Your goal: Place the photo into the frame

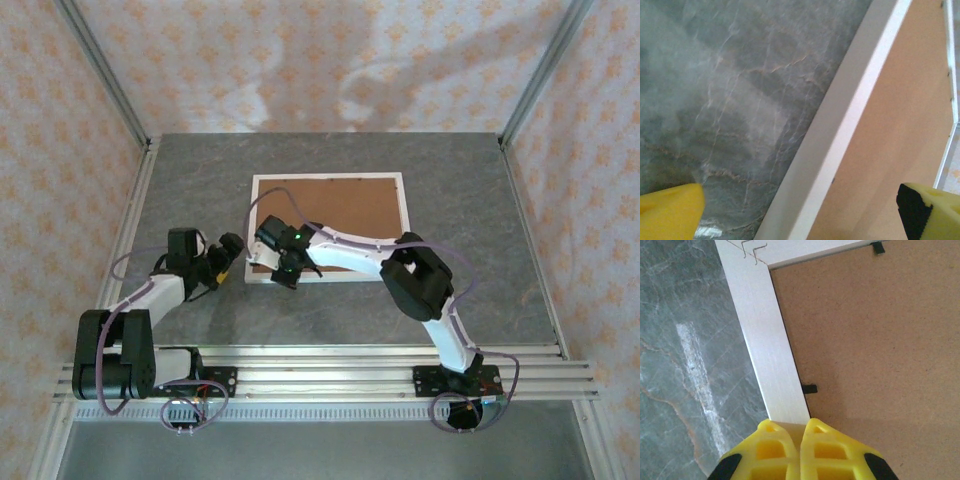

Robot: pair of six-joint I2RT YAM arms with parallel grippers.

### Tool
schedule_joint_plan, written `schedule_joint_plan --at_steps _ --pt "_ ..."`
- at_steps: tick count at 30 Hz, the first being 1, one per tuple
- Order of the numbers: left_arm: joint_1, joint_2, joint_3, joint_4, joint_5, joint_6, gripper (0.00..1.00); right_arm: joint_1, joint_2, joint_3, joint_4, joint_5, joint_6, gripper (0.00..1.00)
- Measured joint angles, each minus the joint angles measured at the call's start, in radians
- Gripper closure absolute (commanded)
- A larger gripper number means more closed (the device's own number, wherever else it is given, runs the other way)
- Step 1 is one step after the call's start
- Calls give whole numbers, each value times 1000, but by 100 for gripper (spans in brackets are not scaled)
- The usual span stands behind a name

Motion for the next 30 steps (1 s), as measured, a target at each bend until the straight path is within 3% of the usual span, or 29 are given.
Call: schedule_joint_plan --at_steps 7,10,11,16,18,19,20,28,29,30 --pt "-36 -10 -10 33 0 -67 0 -8 21 71 -87 -50 3 99" --pt "-35 -9 -9 34 -4 -66 0 -8 21 72 -94 -38 10 58" --pt "-35 -7 -6 32 -5 -62 0 -8 21 72 -98 -32 15 50" --pt "-24 18 28 31 -6 -42 0 -3 5 24 -101 59 24 32" --pt "-23 22 34 34 -5 -40 0 -3 -8 -3 -109 90 17 20" --pt "-23 24 38 35 -5 -40 0 -3 -14 -12 -113 105 14 9" --pt "-23 26 40 35 -5 -41 0 -5 -18 -17 -113 115 10 8" --pt "-23 47 47 37 1 -41 0 -28 6 -24 -113 173 -16 11" --pt "-23 47 47 37 1 -41 0 -30 12 -24 -107 179 -15 24" --pt "-23 47 47 37 1 -41 0 -29 13 -23 -105 190 -16 88"
